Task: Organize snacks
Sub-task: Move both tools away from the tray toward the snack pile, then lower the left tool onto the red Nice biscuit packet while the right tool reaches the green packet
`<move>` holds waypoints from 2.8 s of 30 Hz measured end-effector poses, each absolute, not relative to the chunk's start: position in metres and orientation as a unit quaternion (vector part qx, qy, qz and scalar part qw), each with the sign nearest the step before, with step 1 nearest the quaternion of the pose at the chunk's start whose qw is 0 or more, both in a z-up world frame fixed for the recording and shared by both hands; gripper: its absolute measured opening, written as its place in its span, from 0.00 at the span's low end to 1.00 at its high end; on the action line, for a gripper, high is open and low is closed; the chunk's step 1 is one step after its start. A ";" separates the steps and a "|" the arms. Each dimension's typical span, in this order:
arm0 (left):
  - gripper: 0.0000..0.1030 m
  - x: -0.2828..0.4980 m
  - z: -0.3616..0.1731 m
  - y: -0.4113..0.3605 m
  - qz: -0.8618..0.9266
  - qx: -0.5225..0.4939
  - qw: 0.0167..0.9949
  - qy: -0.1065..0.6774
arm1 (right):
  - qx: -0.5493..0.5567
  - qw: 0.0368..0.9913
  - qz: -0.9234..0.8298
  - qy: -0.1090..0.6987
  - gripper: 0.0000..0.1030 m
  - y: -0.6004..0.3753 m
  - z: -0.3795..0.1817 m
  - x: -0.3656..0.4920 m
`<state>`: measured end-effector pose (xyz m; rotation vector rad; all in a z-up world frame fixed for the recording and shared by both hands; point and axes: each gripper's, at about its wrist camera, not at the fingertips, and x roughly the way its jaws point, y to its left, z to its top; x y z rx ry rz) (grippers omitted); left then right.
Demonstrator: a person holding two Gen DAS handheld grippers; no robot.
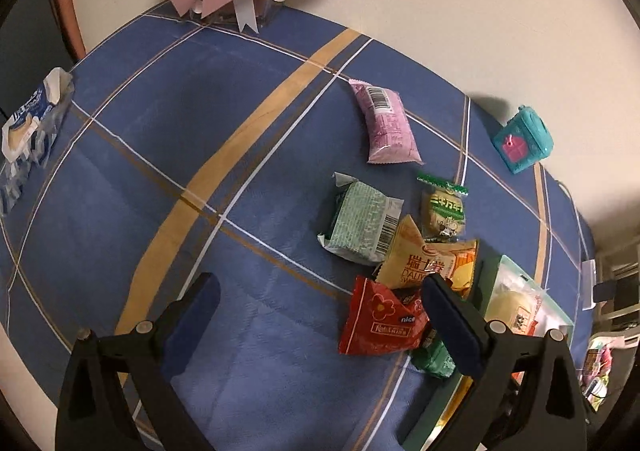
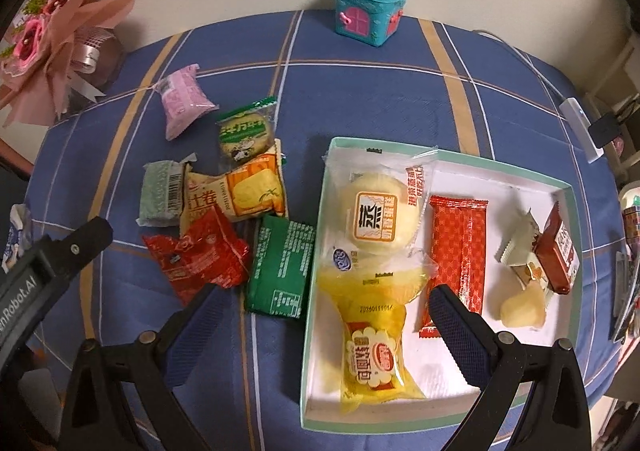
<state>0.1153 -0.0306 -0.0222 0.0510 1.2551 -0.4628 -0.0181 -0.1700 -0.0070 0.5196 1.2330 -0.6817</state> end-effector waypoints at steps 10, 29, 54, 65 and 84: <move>0.96 0.104 -0.041 -0.062 -0.262 0.022 0.751 0.605 | 0.242 0.721 -0.331 0.558 1.00 -0.186 -0.009 -0.026; 0.59 0.092 -0.070 -0.072 -0.272 0.008 0.716 0.643 | 0.244 0.702 -0.357 0.566 1.00 -0.198 -0.015 -0.037; 0.59 0.127 -0.068 -0.011 -0.209 -0.030 0.730 0.650 | 0.262 0.757 -0.251 0.543 0.73 -0.162 -0.019 0.000; 0.60 0.137 -0.068 0.001 -0.210 -0.042 0.724 0.656 | 0.266 0.751 -0.225 0.561 0.65 -0.154 -0.037 0.008; 0.60 0.143 -0.057 -0.009 -0.216 -0.020 0.736 0.642 | 0.245 0.739 -0.261 0.571 0.64 -0.152 -0.052 0.025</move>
